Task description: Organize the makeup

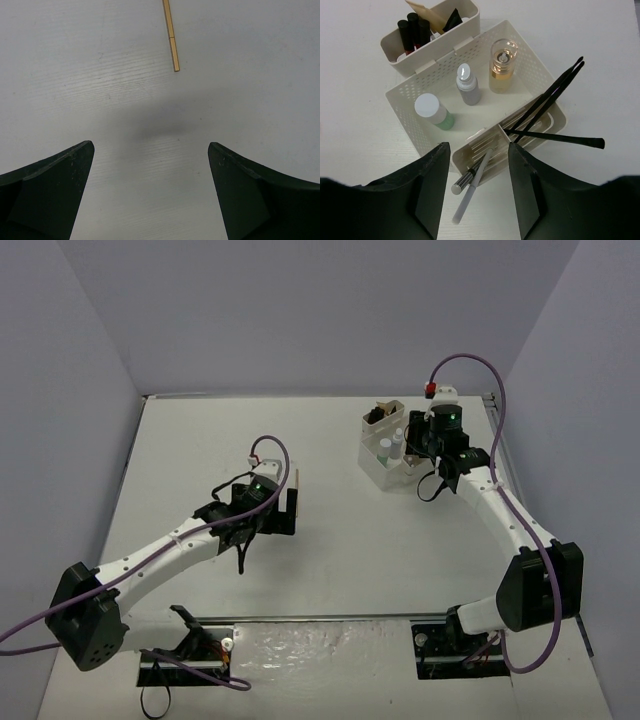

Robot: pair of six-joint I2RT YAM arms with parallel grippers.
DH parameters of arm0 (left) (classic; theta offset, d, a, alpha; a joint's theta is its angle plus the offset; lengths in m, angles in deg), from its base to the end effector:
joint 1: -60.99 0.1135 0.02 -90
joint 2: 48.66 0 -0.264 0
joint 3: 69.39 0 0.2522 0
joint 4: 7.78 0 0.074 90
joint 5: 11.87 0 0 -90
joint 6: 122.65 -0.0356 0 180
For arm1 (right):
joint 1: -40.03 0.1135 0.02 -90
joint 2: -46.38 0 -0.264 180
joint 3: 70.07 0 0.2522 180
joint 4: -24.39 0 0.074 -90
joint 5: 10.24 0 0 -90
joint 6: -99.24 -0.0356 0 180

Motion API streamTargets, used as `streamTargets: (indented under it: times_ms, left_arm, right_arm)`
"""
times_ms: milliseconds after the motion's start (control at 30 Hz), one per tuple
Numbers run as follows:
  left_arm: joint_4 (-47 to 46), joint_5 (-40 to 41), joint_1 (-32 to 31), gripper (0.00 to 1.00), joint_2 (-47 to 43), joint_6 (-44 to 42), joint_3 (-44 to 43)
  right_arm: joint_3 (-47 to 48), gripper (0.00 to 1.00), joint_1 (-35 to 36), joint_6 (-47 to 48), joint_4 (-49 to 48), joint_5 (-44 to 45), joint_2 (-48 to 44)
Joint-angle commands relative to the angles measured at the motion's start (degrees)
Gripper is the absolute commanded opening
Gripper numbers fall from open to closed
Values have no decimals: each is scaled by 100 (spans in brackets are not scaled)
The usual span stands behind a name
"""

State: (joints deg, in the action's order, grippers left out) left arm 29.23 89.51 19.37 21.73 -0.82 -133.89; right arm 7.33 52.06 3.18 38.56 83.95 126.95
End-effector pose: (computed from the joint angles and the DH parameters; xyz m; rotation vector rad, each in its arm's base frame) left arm 0.2006 -0.1688 0.2622 0.0983 2.3372 -0.4225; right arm 0.3263 0.0669 0.3273 -0.0473 1.8747 0.1490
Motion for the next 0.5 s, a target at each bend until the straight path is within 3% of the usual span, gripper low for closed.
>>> streamTargets:
  times_ms: [0,233,467]
  left_arm:
    - [-323,-68,83,97,139,201,-308]
    - [-418,-199,138,97,748,288,-631]
    - [-404,-422,373,90,1807,297,-1331]
  right_arm:
    - [226,54,-8,-82,-195,-358,-273]
    - [351,75,-8,-247,-59,-735,-1025]
    - [108,94,-25,-397,289,-691,-2163]
